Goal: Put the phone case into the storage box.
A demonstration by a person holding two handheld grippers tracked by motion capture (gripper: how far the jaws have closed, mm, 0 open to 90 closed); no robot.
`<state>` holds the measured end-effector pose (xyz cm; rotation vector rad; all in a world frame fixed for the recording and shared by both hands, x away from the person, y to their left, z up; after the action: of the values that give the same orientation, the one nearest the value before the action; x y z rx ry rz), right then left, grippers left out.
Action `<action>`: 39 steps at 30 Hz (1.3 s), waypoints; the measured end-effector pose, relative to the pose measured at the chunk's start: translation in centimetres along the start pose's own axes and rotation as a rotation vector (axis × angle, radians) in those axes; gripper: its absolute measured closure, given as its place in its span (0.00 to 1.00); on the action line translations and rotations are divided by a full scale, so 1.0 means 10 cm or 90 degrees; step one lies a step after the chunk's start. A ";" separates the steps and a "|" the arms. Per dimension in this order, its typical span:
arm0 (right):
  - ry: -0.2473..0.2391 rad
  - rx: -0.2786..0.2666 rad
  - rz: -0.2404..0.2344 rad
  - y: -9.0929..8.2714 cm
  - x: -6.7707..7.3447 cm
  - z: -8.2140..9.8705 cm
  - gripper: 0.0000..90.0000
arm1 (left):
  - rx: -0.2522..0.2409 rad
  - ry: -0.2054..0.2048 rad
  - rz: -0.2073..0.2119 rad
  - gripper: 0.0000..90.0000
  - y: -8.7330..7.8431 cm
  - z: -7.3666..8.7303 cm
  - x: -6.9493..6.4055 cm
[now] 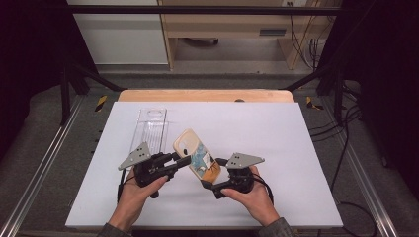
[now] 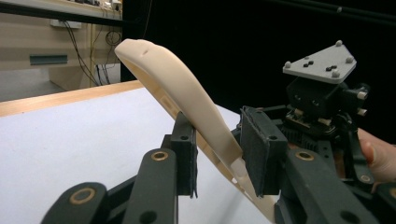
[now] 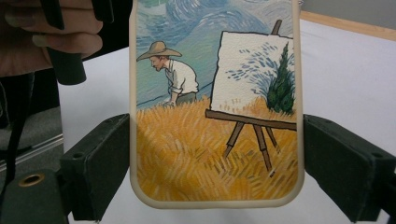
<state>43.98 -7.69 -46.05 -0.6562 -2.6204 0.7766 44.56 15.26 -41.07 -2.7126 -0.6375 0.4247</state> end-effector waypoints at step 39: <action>-0.009 -0.051 -0.002 0.18 -0.10 -0.19 0.10 | -0.045 -0.008 0.005 0.90 -0.05 -0.26 -0.07</action>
<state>46.16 -6.08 -45.75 -0.6714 -2.6771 0.6815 44.74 14.68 -38.36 -2.7830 -0.6568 0.4302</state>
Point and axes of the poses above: each handheld gripper's, and its own axes: y roughly forward along the jaws, z roughly out of its underside, x roughly to its left, the point moved 3 cm from there along y, roughly forward along the jaws, and after that the axes turned 14 degrees about x, right-handed, at the moved point
